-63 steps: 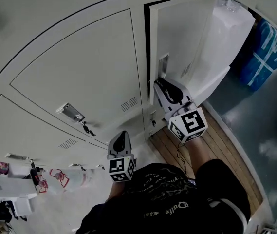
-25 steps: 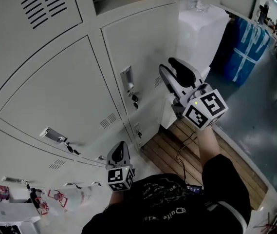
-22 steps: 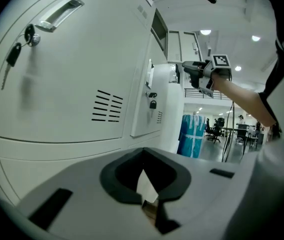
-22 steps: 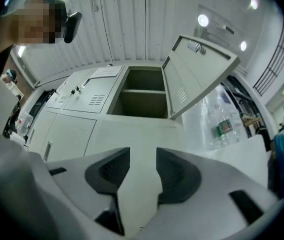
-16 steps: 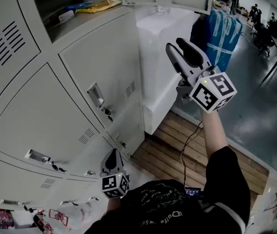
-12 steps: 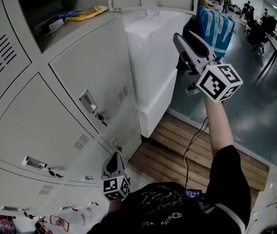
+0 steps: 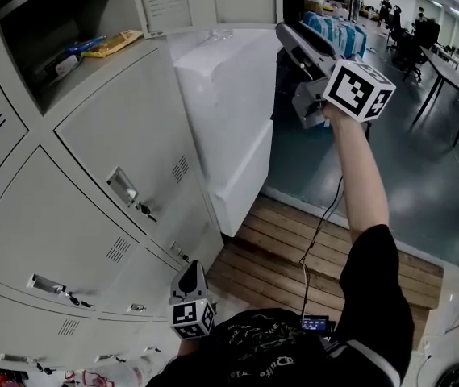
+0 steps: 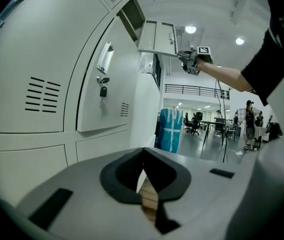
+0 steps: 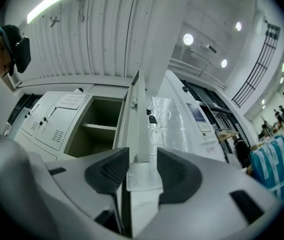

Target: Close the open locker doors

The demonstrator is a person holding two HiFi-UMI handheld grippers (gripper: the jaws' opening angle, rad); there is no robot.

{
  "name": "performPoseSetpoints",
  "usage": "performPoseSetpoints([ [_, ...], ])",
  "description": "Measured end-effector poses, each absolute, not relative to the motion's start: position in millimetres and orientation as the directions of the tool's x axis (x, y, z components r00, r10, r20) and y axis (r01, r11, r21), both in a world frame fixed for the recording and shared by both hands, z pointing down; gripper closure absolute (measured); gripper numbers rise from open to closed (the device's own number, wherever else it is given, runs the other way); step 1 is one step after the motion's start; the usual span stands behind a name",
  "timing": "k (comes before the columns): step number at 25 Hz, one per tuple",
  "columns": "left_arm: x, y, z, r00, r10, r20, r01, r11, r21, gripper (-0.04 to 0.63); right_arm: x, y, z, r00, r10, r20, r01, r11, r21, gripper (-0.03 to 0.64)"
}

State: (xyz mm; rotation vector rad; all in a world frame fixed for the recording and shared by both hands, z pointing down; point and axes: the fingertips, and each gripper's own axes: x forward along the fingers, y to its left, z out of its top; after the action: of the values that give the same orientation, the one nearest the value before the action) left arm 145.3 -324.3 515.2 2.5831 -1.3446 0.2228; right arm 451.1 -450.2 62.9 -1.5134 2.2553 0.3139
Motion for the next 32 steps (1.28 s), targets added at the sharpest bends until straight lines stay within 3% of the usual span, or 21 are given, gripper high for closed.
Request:
performPoseSetpoints([
  [3,138,-321,522,0.554,-0.796,0.243,-0.831,-0.546,0.106,0.588,443,-457,61,-0.383,-0.824,-0.417,-0.903,0.429,-0.019,0.456],
  [5,136,-320,524,0.545,-0.801,0.247,-0.838,-0.534,0.115,0.588,444,-460,59,-0.374,-0.837,-0.401,-0.91,0.413,-0.014,0.458],
  [7,135,-319,523,0.538,-0.806,0.246,-0.842,-0.524,0.124,0.588,445,-462,60,-0.364,-0.843,-0.397,-0.915,0.403,-0.017,0.503],
  [12,119,-319,524,0.512,-0.822,0.251,-0.859,-0.498,0.121,0.588,443,-457,59,-0.379,-0.83,-0.409,-0.905,0.424,-0.022,0.508],
  [18,101,-316,526,0.477,-0.838,0.263,-0.879,-0.46,0.128,0.588,421,-433,61,-0.426,-0.804,-0.414,-0.899,0.429,0.091,0.512],
  [26,82,-311,533,0.45,-0.847,0.283,-0.893,-0.431,0.132,0.588,382,-397,64,-0.457,-0.76,-0.462,-0.889,0.408,0.208,0.515],
  [32,62,-309,540,0.414,-0.861,0.295,-0.91,-0.394,0.127,0.588,349,-378,63,-0.511,-0.693,-0.509,-0.851,0.489,0.188,0.518],
])
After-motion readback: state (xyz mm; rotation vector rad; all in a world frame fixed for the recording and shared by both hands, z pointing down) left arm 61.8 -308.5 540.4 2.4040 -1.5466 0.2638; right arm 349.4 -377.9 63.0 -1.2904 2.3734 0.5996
